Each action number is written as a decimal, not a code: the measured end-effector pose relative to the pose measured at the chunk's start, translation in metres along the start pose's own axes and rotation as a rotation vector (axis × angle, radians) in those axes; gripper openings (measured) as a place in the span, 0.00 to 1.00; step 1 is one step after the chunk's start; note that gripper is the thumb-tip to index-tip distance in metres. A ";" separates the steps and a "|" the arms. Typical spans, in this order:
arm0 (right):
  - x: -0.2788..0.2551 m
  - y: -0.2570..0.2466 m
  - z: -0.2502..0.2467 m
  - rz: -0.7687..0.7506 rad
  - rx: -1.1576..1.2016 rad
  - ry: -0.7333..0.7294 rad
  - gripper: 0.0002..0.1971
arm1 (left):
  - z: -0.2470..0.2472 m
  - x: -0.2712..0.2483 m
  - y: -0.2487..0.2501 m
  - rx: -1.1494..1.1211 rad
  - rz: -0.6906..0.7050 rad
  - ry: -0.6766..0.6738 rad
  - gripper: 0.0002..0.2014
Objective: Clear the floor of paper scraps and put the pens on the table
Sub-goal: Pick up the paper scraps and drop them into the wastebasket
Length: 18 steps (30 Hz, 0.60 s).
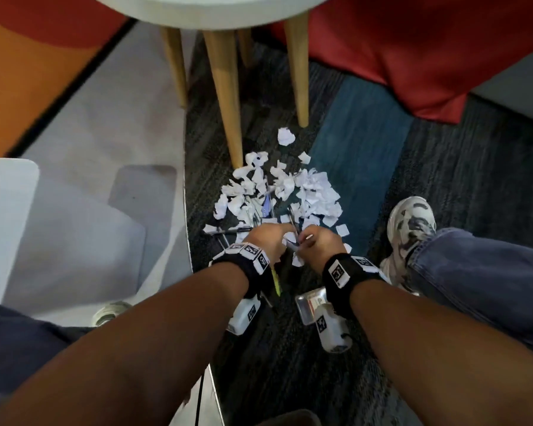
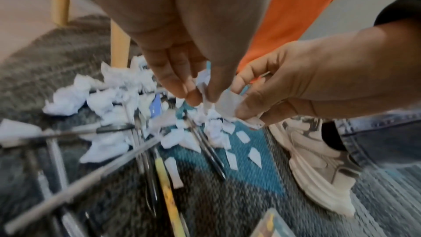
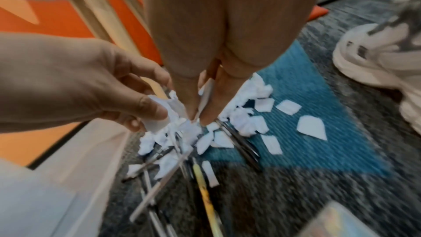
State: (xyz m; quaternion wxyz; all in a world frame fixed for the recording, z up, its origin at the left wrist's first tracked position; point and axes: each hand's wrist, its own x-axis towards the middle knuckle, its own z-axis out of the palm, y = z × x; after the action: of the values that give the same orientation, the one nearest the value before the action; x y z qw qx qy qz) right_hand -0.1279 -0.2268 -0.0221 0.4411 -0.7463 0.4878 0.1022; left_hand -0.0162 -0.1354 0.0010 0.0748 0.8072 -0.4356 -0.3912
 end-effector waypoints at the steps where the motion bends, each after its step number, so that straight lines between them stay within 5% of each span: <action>1: -0.004 -0.011 -0.003 -0.050 0.045 -0.020 0.11 | -0.011 -0.006 0.001 0.003 -0.006 0.015 0.23; 4: -0.019 -0.049 -0.013 -0.237 0.080 -0.053 0.18 | -0.045 -0.029 0.000 0.031 -0.037 0.092 0.17; 10: -0.056 -0.169 -0.025 -0.503 0.068 -0.114 0.13 | -0.132 -0.102 -0.025 0.070 -0.148 0.365 0.13; 15: -0.088 -0.278 0.005 -0.785 0.097 -0.068 0.19 | -0.204 -0.185 -0.073 0.062 -0.270 0.614 0.10; 18: -0.120 -0.336 0.036 -0.888 0.004 -0.113 0.12 | -0.230 -0.239 -0.116 0.028 -0.413 0.748 0.11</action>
State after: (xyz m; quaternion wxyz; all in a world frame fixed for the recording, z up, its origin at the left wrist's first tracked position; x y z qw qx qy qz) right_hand 0.0971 -0.0777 0.2142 0.4697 -0.8758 0.0955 -0.0573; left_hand 0.1435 0.0669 0.2398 0.1369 0.9648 -0.2127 -0.0723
